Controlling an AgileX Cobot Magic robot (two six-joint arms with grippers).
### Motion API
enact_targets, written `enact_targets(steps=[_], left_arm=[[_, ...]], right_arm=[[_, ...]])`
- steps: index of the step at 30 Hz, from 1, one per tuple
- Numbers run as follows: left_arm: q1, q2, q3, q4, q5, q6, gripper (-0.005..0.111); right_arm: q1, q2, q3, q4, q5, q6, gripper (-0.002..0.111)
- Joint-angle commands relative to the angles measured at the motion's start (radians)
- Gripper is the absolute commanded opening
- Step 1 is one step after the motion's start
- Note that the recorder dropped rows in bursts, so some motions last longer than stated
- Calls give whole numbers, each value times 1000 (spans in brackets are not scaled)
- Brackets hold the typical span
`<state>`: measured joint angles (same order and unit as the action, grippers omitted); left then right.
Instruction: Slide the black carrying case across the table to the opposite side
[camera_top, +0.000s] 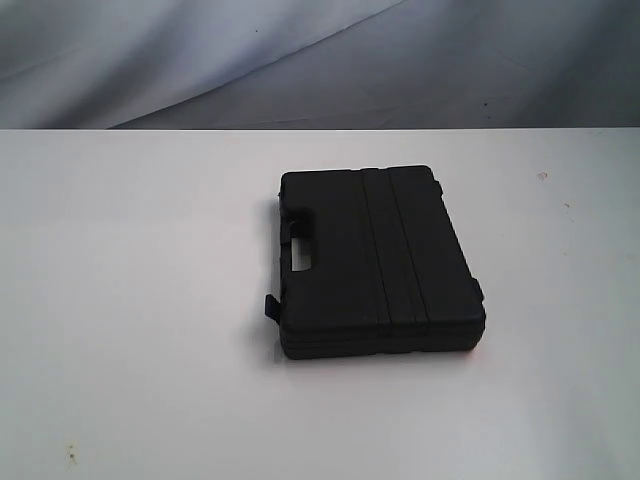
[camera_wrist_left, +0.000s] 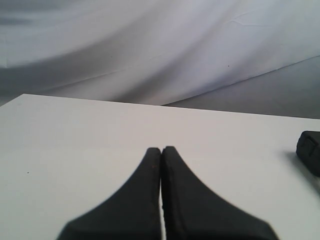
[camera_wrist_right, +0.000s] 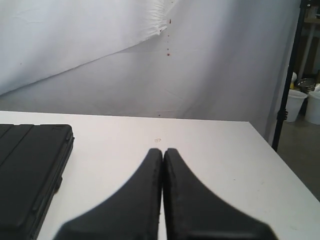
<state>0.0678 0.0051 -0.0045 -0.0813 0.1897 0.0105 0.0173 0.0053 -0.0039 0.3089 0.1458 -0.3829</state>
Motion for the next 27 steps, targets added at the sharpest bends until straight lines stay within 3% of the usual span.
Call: enact_targets(steps=[1, 12, 27], left_arm=[[2, -5, 4, -6, -2, 2, 1], [2, -5, 4, -6, -2, -2, 1], [2, -5, 4, -6, -2, 0, 1]], right_arm=[[-7, -5, 4, -12, 7, -10, 0], [-7, -5, 4, -375, -10, 349, 0], [-7, -5, 4, -475, -12, 467, 0]])
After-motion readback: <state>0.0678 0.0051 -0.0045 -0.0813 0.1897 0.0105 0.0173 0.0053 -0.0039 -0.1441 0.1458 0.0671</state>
